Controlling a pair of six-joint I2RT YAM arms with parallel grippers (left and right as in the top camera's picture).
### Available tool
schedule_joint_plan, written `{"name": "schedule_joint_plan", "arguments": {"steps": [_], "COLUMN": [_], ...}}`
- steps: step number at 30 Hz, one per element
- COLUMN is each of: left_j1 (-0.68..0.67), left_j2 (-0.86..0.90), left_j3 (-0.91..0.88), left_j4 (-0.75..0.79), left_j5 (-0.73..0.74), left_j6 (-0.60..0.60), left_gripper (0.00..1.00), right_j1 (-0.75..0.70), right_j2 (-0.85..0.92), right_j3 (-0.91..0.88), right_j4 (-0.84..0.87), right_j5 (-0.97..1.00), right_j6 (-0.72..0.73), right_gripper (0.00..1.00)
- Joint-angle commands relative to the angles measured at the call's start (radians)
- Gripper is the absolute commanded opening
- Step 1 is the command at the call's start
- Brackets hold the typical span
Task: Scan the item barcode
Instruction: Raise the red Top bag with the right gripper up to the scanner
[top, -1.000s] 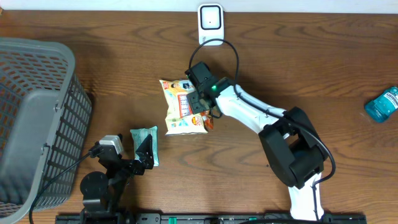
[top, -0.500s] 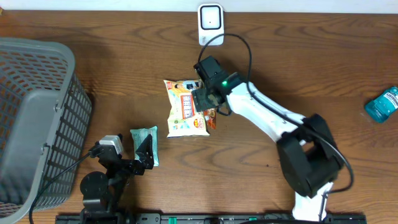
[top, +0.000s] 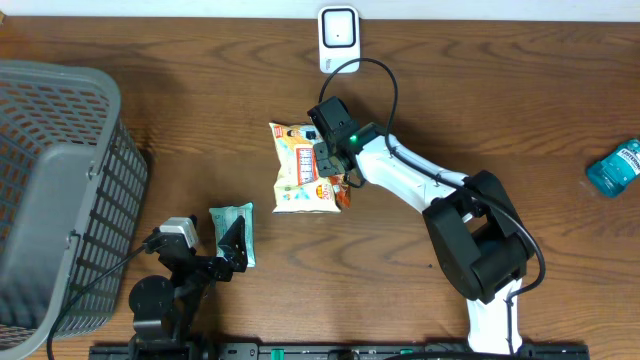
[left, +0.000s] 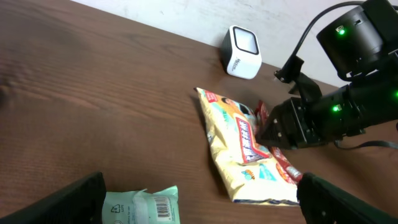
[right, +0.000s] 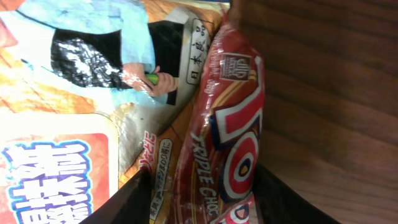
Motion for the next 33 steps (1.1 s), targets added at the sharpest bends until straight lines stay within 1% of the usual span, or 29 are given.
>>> {"name": "schedule_joint_plan", "arguments": {"steps": [1,3,5,7,9,10,14,15,17,18,20,24,25,27,29,33], "left_j1": [-0.002,-0.002,-0.002,-0.002,-0.002,-0.002,-0.002,-0.002,-0.002,-0.002,-0.002,-0.002,-0.002,-0.002,-0.002,-0.002], "left_j2": [-0.003,-0.003,-0.003,-0.003,-0.003,-0.003,-0.003,-0.003,-0.003,-0.003,-0.003,-0.003,-0.003,-0.003,-0.003,-0.003], "left_j3": [-0.012,-0.012,-0.012,-0.012,-0.012,-0.012,-0.012,-0.012,-0.012,-0.012,-0.012,-0.012,-0.012,-0.012,-0.012,-0.013], "left_j4": [-0.03,-0.03,-0.03,-0.03,-0.03,-0.03,-0.03,-0.03,-0.03,-0.03,-0.03,-0.03,-0.03,-0.03,-0.03,-0.03], "left_j5": [0.002,0.002,0.002,0.002,0.002,0.002,0.002,0.002,0.002,0.002,0.002,0.002,0.002,0.002,0.002,0.002], "left_j6": [0.002,0.002,0.002,0.002,0.002,0.002,0.002,0.002,0.002,0.002,0.002,0.002,0.002,0.002,0.002,0.002], "left_gripper": [0.98,0.98,0.98,0.98,0.98,0.98,0.98,0.98,0.98,0.98,0.98,0.98,0.98,0.98,0.98,0.98], "right_j1": [-0.016,-0.024,-0.035,-0.049,-0.078,-0.087,-0.178,-0.201,-0.254,-0.292,-0.326,-0.342,-0.34,-0.338,-0.336,-0.334], "right_j2": [0.045,0.045,0.045,0.045,0.037,0.033,-0.056,-0.086,-0.159,-0.206,-0.246,-0.284,-0.293,-0.297,-0.297,-0.297], "right_j3": [-0.092,-0.129,-0.127,-0.122,-0.1,-0.092,-0.002,0.013,0.019,0.019,0.019,0.019,0.019,0.019,0.019,0.019], "right_j4": [-0.004,0.017,0.021,0.014,-0.027,-0.043,-0.2,-0.235,-0.295,-0.358,-0.45,-0.595,-0.646,-0.704,-0.743,-0.785], "right_j5": [0.05,0.043,0.023,-0.024,-0.147,-0.178,-0.455,-0.536,-0.756,-0.911,-1.017,-1.176,-1.244,-1.307,-1.302,-1.275], "right_j6": [0.025,0.039,0.034,0.032,-0.002,-0.013,-0.127,-0.168,-0.298,-0.401,-0.5,-0.7,-0.806,-0.909,-0.958,-1.009], "right_gripper": [0.27,0.16,0.1,0.01,0.01,0.01,0.01,0.01,0.01,0.01,0.01,0.01,0.01,0.01,0.01,0.01]}}
